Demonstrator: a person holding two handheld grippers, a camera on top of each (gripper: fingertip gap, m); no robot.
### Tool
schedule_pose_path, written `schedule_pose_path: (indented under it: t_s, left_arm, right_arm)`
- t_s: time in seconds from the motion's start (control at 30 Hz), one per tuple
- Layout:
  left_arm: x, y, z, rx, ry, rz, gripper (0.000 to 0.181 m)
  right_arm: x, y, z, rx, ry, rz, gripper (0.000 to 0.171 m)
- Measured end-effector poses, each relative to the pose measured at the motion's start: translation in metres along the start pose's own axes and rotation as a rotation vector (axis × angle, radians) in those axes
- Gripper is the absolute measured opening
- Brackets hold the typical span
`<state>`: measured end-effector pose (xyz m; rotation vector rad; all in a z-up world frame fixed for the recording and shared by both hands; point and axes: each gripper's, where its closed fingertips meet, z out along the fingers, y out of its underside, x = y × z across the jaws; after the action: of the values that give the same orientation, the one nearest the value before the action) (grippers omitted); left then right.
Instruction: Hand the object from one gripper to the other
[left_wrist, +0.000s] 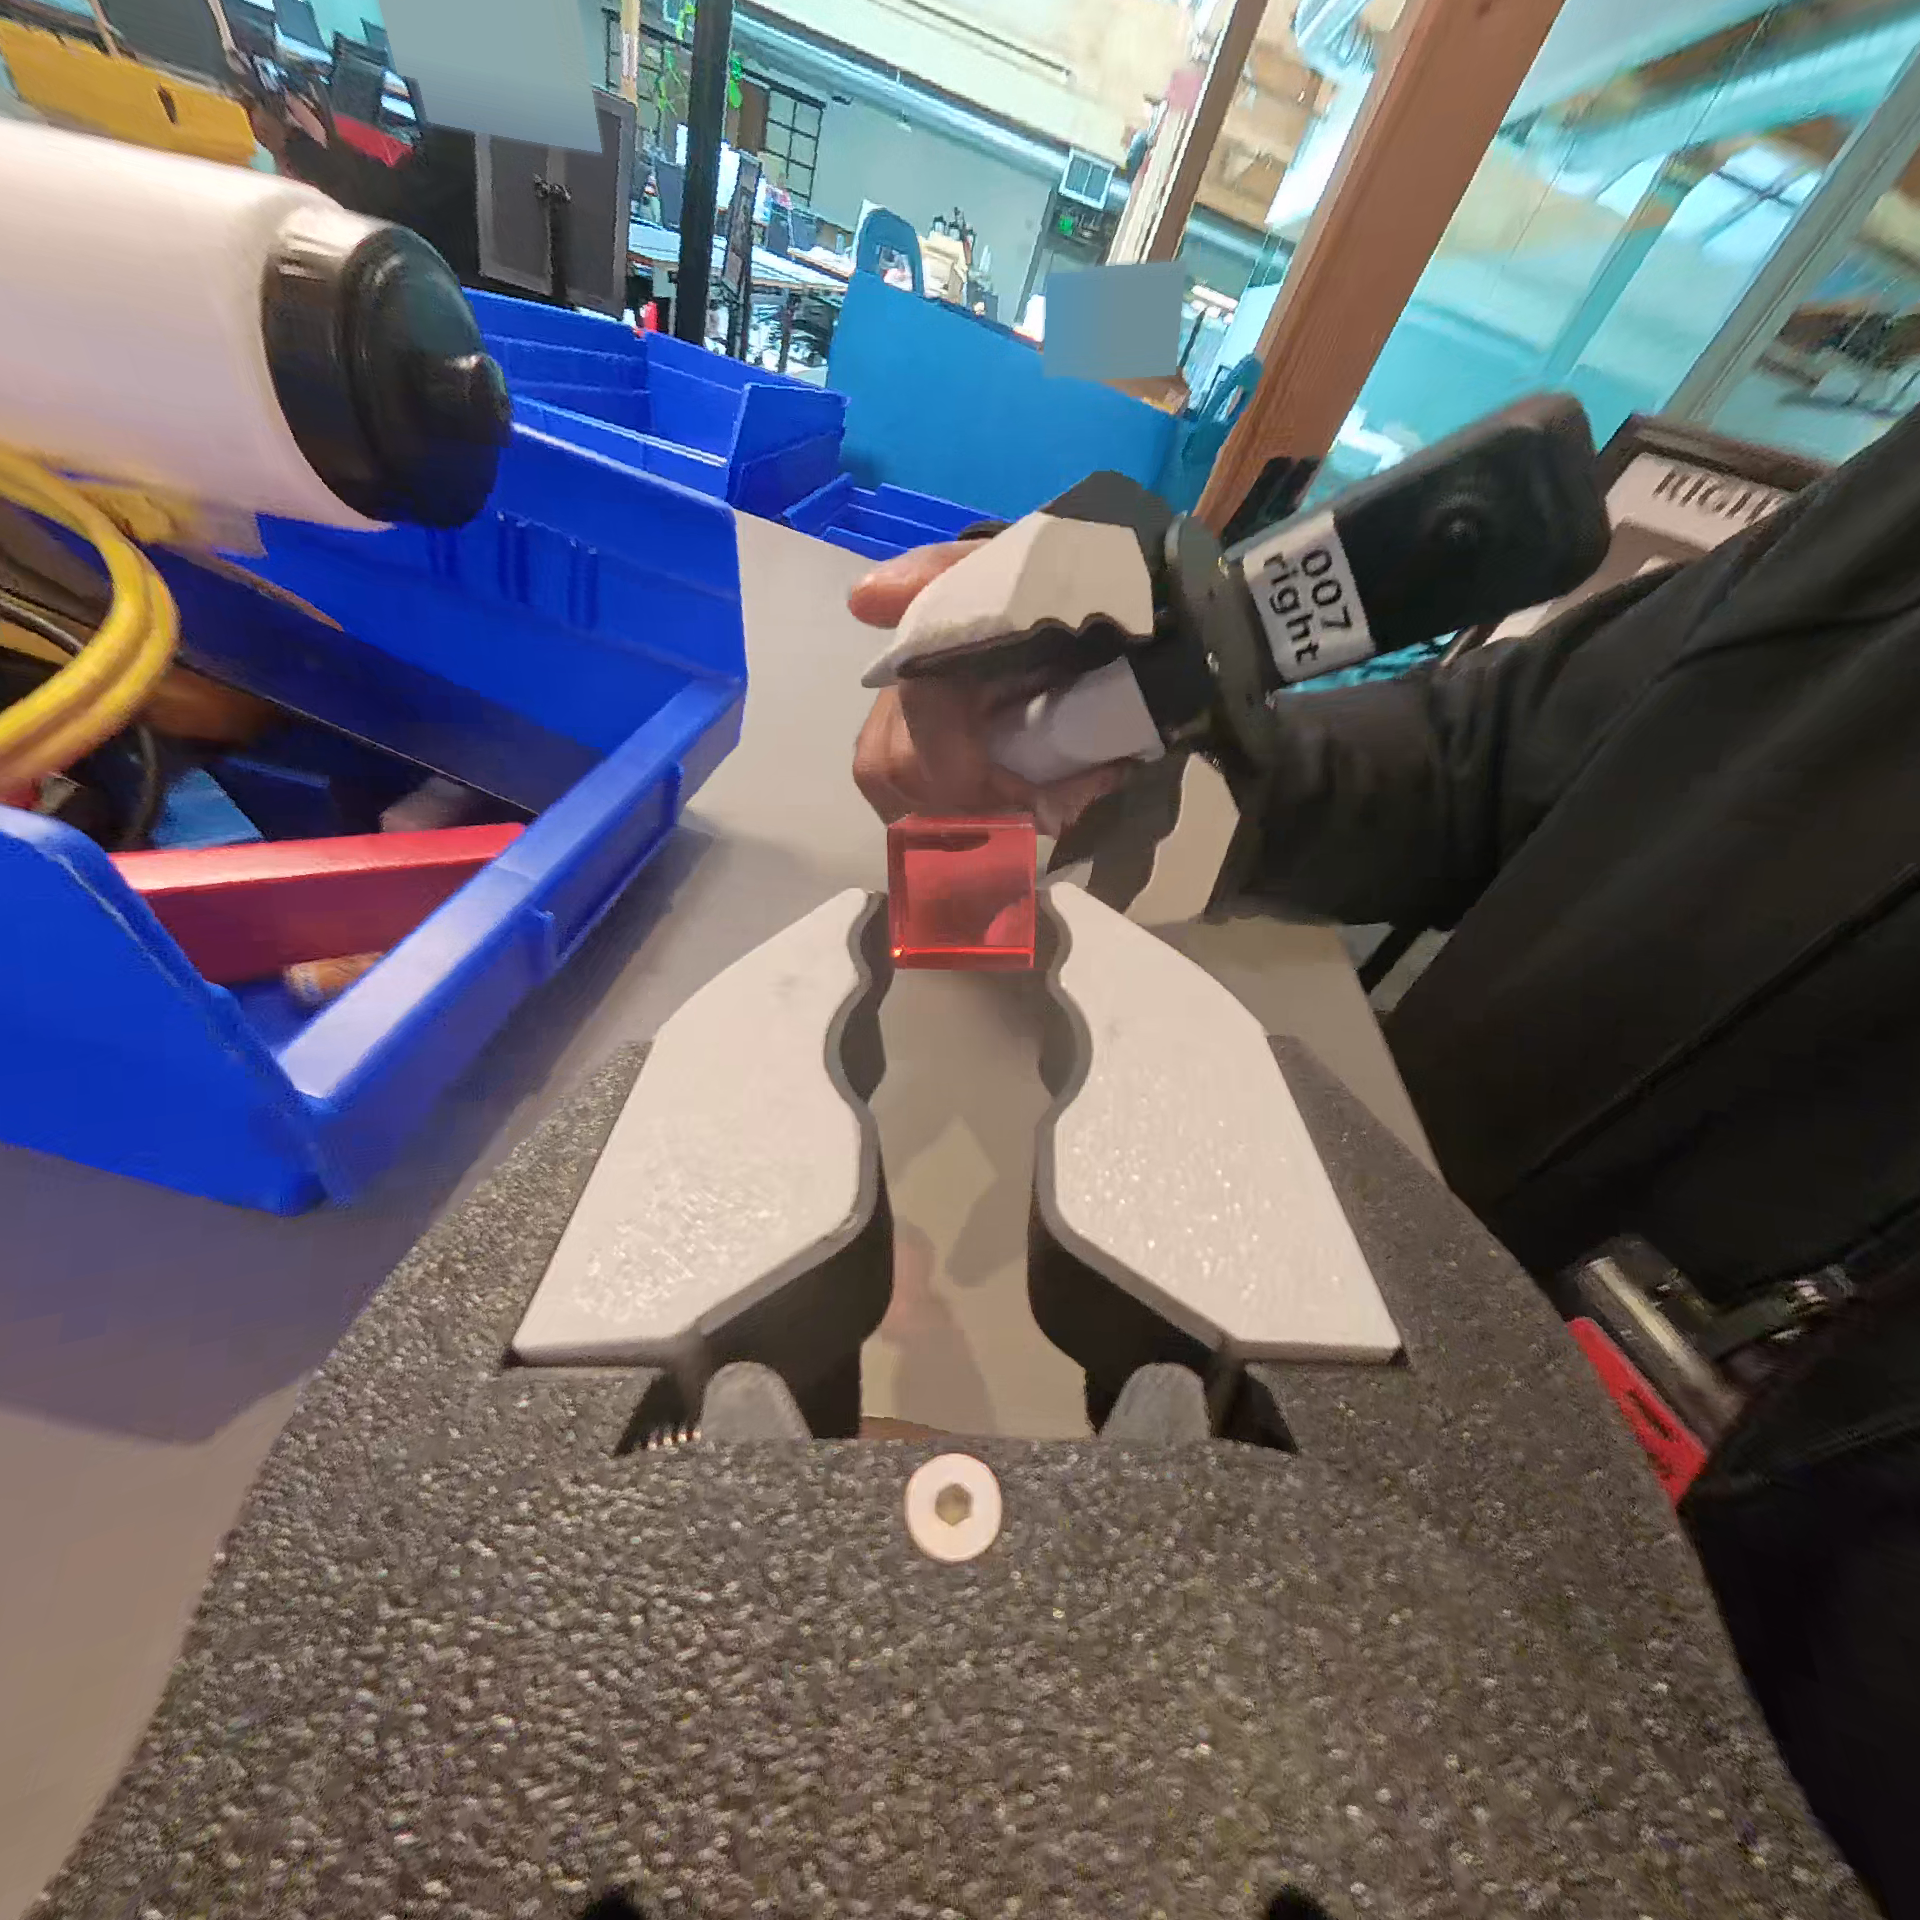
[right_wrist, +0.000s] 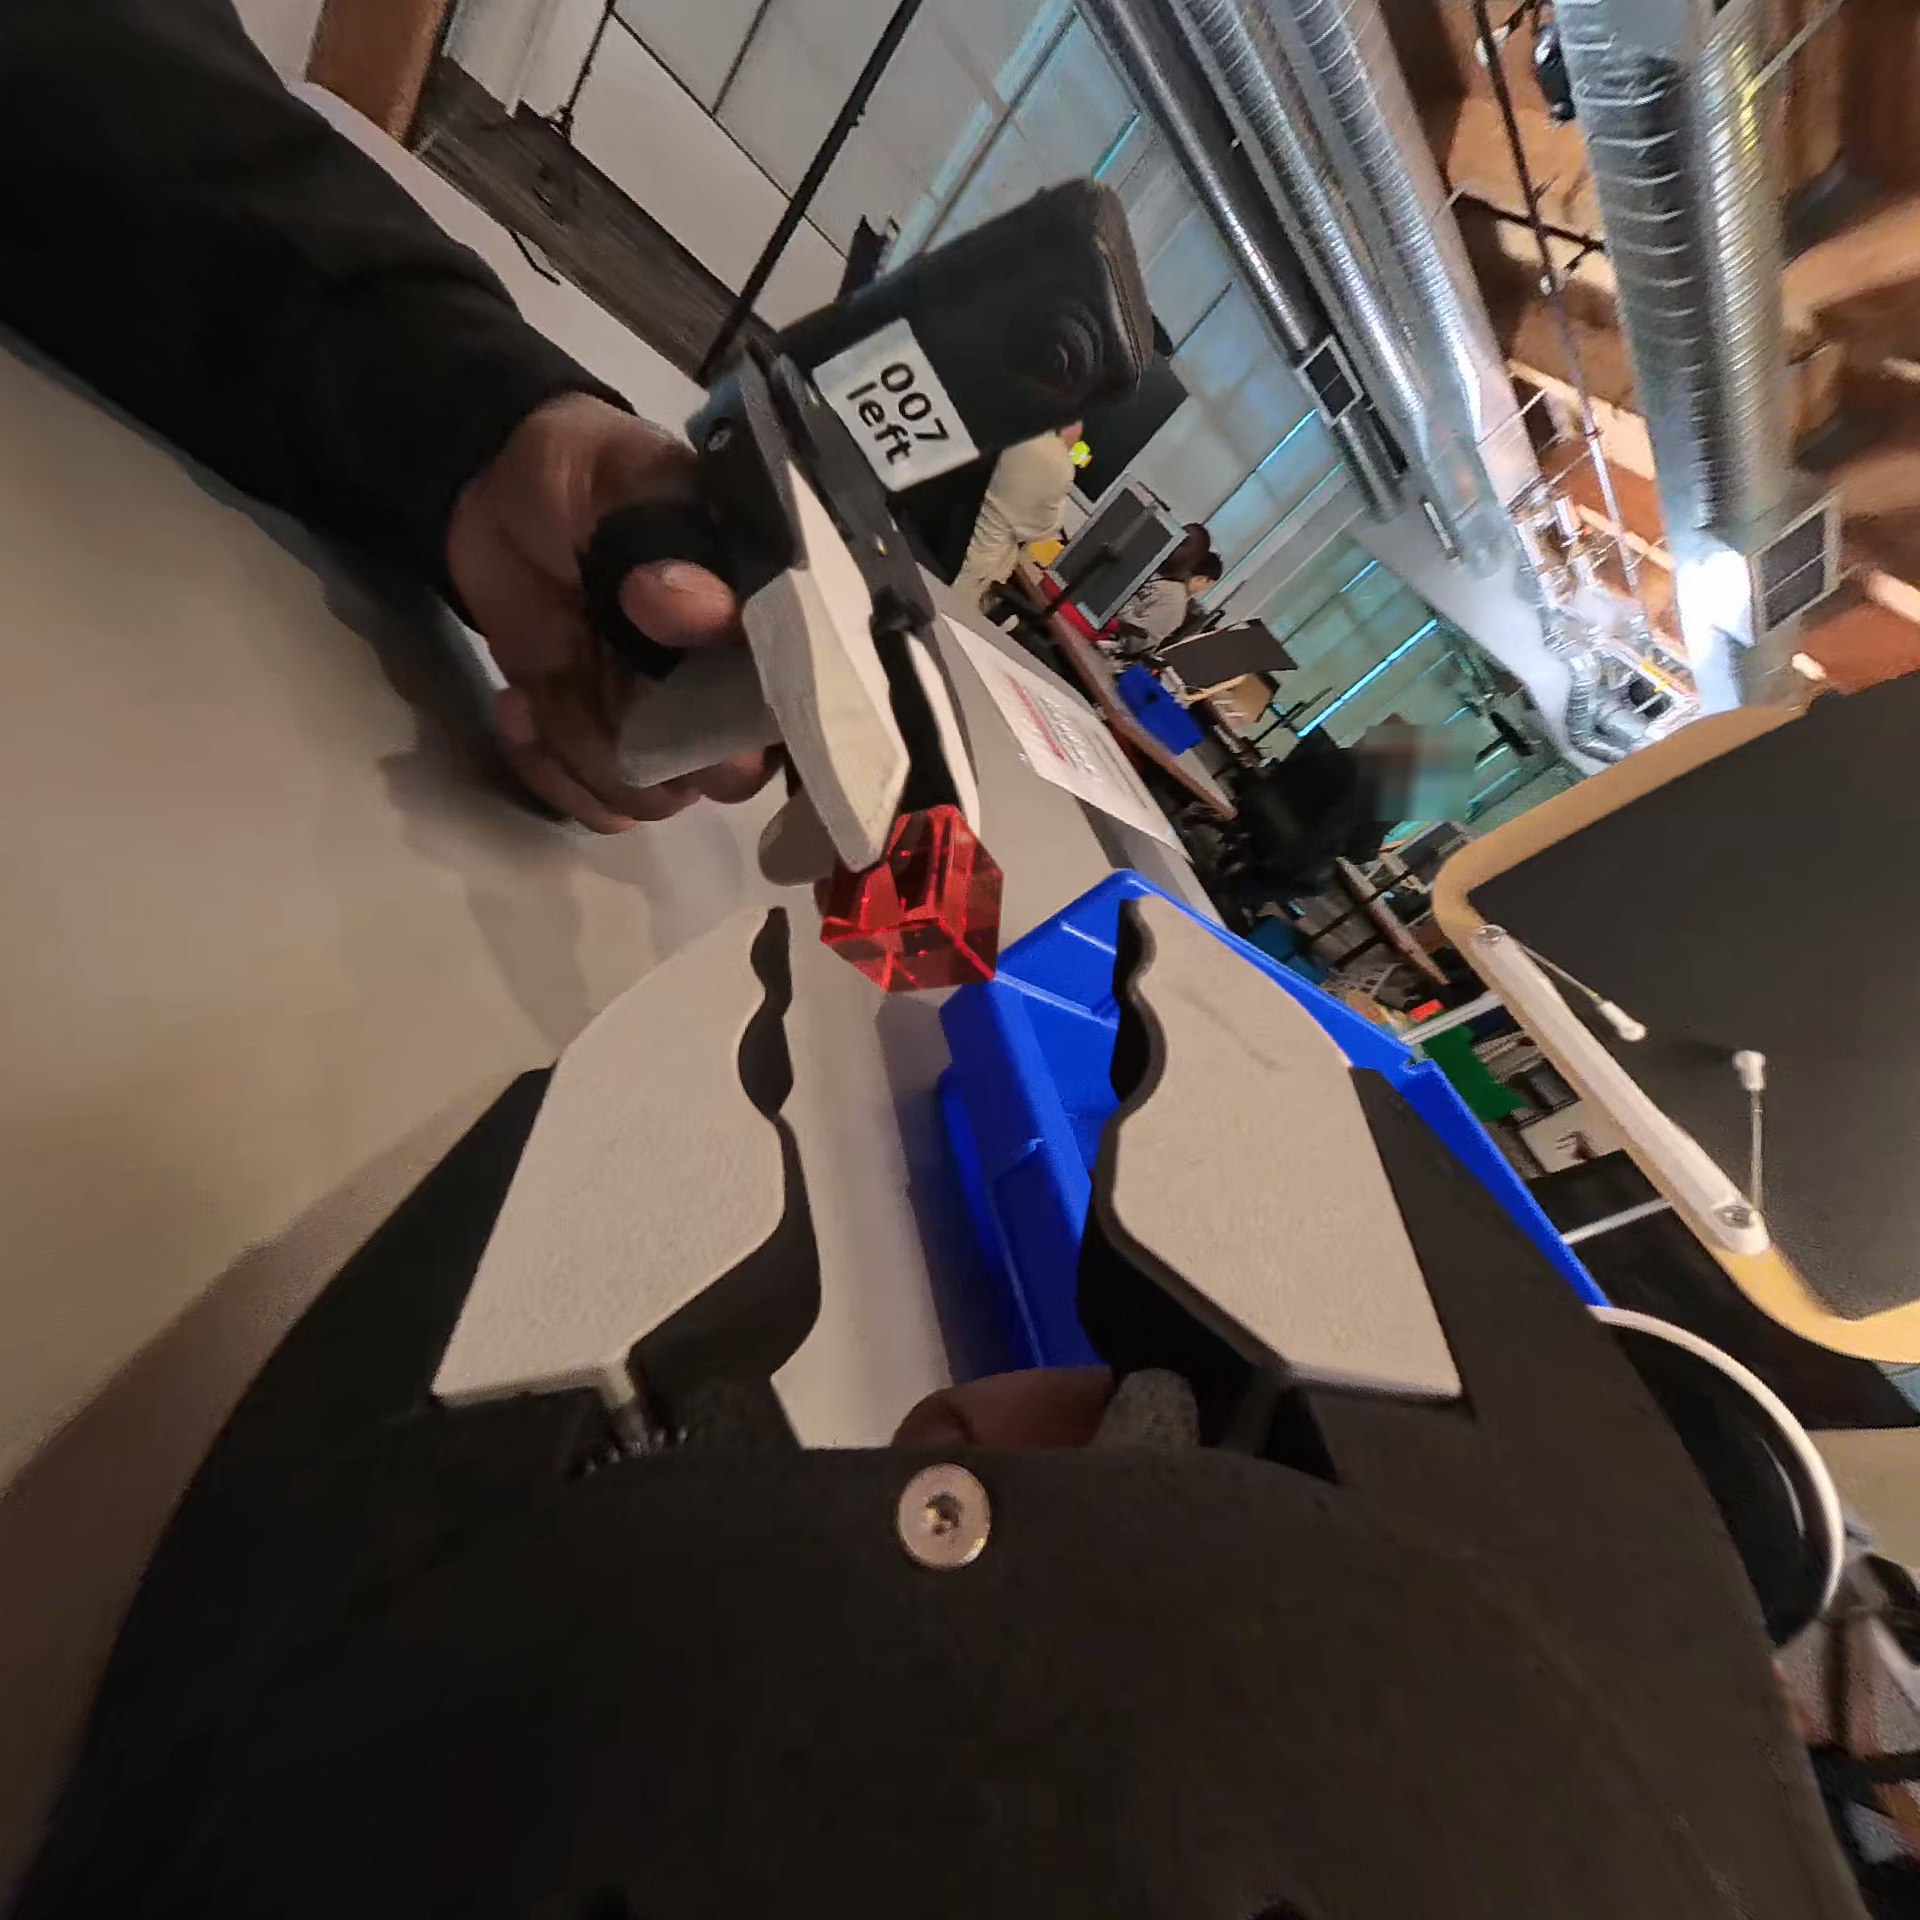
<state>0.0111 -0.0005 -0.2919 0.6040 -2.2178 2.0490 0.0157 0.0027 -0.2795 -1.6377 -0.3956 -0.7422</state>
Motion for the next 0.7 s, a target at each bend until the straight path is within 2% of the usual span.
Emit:
schedule_pose_path:
  t_s: [0.07, 0.2, 0.3, 0.43, 0.53, 0.6, 0.7]
  left_arm:
    - [0.004, 0.0, 0.002, 0.012, 0.032, -0.044, 0.028]
    - [0.009, -0.002, 0.005, 0.036, 0.073, -0.095, 0.027]
    - [0.006, -0.007, 0.002, 0.069, 0.07, -0.084, 0.028]
    - [0.004, -0.021, -0.007, 0.144, -0.027, 0.19, 0.041]
    - [0.005, -0.017, -0.009, 0.108, -0.101, 0.447, 0.046]
    - [0.008, -0.011, -0.006, 0.075, -0.098, 0.498, 0.047]
    - [0.013, -0.009, -0.003, 0.075, -0.061, 0.446, 0.047]
  right_arm:
    - [-0.001, 0.0, 0.002, -0.002, 0.027, -0.032, 0.064]
    - [-0.006, 0.0, 0.004, -0.01, 0.037, -0.071, 0.033]
    - [-0.003, 0.004, 0.006, -0.033, 0.03, 0.025, 0.03]
    - [-0.001, 0.007, 0.005, -0.018, -0.067, 0.268, 0.029]
    - [-0.006, 0.006, 0.004, 0.005, -0.172, 0.439, 0.029]
    - [-0.009, 0.001, 0.002, 0.031, -0.227, 0.506, 0.029]
    - [-0.015, -0.005, 0.0, 0.059, -0.3, 0.557, 0.029]
